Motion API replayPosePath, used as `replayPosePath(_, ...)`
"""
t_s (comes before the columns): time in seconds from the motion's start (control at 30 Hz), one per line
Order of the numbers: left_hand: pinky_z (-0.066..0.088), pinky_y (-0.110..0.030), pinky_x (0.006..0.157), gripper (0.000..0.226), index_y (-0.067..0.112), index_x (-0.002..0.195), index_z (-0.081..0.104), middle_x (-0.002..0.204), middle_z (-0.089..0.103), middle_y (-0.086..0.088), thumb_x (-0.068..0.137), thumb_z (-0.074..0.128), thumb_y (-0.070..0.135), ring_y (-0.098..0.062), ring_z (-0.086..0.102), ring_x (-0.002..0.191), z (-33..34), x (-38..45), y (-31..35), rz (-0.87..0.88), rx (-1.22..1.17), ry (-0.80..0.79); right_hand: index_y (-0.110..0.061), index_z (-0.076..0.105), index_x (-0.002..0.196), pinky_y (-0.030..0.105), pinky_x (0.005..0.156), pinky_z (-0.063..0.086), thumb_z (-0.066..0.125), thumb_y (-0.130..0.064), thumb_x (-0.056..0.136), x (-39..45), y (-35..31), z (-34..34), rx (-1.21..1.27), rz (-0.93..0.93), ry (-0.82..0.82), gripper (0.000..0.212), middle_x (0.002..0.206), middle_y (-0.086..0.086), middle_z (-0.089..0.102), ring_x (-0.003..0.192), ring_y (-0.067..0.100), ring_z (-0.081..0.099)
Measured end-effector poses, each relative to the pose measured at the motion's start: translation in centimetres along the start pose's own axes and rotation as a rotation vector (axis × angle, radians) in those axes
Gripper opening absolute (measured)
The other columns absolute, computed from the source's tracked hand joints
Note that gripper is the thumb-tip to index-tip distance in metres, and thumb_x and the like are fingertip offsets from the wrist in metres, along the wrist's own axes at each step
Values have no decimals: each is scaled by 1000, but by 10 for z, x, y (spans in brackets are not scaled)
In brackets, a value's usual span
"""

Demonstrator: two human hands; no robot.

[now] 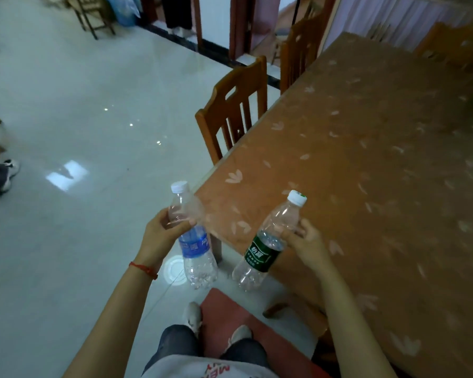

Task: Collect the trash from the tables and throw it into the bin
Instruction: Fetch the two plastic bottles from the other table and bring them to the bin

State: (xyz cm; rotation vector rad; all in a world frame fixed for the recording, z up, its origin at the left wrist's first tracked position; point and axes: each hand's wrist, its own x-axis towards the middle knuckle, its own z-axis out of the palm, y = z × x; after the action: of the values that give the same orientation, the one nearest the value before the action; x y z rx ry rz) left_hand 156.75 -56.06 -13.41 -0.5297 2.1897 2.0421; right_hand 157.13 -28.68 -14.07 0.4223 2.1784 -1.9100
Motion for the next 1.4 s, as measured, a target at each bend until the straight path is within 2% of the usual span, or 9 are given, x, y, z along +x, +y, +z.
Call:
replayPosePath(0.1,47,-32,82,41,11,117,53,98,63,-4,78,67,9,-18,60,89,-34,-3,-7,-37,-26,81,-22,55,91,18,70,50,67,-8,79,8,-4,36,-41,-11,-95,22,93,-4,63,87,13,60)
replayPosePath(0.2,47,-34,87,46,9,120,52,104,63,-9,78,69,9,-21,60,93,-72,-3,-16,-56,-61,167,-20,57,92,12,64,51,68,-8,79,14,-11,77,-43,-16,-181,21,94,-4,66,83,7,62)
replayPosePath(0.37,46,-32,83,44,10,120,52,107,62,-11,78,68,10,-23,60,97,-141,-3,-24,-76,-109,271,-15,61,105,33,87,50,74,-19,75,27,-22,157,-91,-19,-288,33,102,1,70,96,16,65)
replayPosePath(0.6,47,-34,85,39,12,114,54,103,63,-11,78,68,9,-24,60,96,-255,11,-30,-98,-152,417,-16,53,110,9,69,49,69,-11,78,40,-41,282,-149,-36,-423,36,91,-2,65,85,8,61)
replayPosePath(0.8,49,-24,76,36,12,111,55,97,63,-10,77,68,7,-17,60,86,-310,33,-31,-107,-190,480,-18,53,109,7,64,48,68,-10,79,61,-57,353,-168,-45,-483,35,90,-4,66,78,-2,62)
replayPosePath(0.93,45,-31,80,34,14,109,55,101,63,-12,78,68,7,-21,59,90,-332,63,-31,-120,-199,513,-20,55,108,13,69,50,71,-13,77,90,-68,384,-184,-49,-491,36,92,-1,68,81,1,64)
replayPosePath(1.2,47,-25,77,43,6,117,54,105,63,-11,77,69,9,-18,60,90,-375,161,-13,-108,-203,542,-22,56,109,15,71,49,71,-17,77,177,-106,448,-168,-51,-521,36,95,-2,68,87,4,64)
replayPosePath(1.3,47,-30,80,44,5,119,54,106,63,-12,77,69,9,-20,60,92,-391,206,4,-98,-203,554,-21,55,111,10,67,47,72,-19,77,216,-128,471,-189,-56,-529,38,95,-4,68,88,3,63)
replayPosePath(1.4,48,-24,74,41,8,117,54,101,64,-8,78,68,8,-15,61,88,-407,245,24,-75,-209,560,-20,54,112,6,62,47,71,-19,78,252,-151,493,-199,-63,-535,38,96,-3,67,88,3,62)
